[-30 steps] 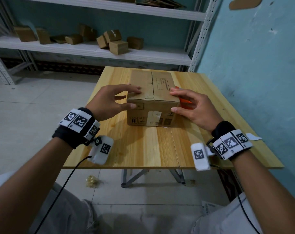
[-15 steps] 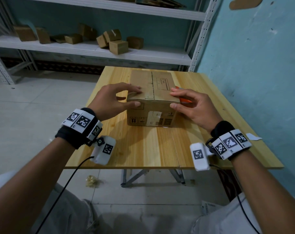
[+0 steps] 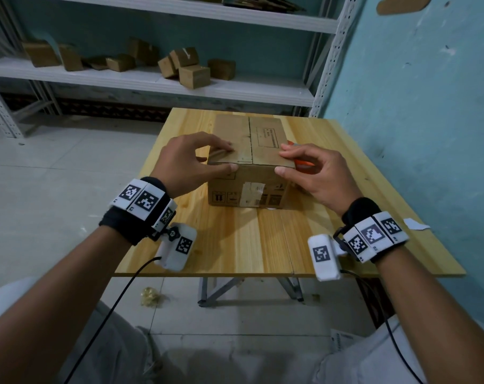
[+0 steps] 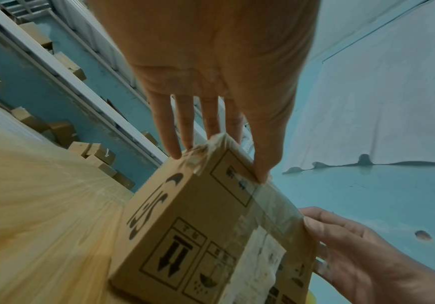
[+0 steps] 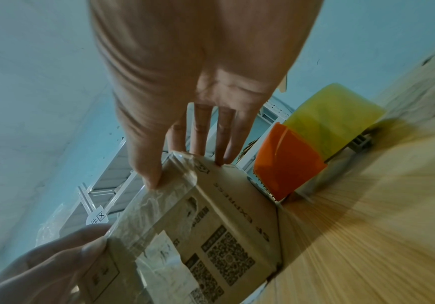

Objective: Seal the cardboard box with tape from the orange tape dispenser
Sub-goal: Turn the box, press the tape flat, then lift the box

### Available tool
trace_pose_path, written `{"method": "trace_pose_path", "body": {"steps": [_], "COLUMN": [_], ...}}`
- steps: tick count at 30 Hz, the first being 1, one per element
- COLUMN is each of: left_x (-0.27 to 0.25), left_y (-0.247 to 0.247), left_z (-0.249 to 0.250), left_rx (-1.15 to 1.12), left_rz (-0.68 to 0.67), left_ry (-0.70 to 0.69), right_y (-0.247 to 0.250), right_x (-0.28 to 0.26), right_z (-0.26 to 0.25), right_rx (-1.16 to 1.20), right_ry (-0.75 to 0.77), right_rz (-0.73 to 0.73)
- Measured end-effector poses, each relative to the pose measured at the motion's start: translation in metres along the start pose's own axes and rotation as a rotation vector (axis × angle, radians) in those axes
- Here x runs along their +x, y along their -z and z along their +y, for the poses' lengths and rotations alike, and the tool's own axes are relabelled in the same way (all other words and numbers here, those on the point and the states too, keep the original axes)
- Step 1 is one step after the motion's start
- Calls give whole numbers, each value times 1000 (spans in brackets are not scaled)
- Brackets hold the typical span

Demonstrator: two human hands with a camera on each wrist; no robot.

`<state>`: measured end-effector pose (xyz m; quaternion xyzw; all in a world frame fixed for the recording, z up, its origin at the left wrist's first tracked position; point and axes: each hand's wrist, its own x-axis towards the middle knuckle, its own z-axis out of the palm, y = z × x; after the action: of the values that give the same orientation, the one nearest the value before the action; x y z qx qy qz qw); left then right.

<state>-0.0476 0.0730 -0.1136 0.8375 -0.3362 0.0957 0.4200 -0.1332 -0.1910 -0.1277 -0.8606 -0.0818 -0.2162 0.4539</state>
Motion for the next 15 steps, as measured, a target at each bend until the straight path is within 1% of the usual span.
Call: {"method": "trace_pose_path", "body": {"steps": [4,15], "left_x": [1,2], "left_y": [-3,-9], "left_z": [4,10], "left_rx": [52,178], "left_rz": [30,73], "left_ry": [-2,20], "right_y": [-3,-16], "right_x": [0,0], "right_z": [-3,-16], "right_rx": [-10,-164], "right_ry": [-15,-20], "right_rz": [30,128]}}
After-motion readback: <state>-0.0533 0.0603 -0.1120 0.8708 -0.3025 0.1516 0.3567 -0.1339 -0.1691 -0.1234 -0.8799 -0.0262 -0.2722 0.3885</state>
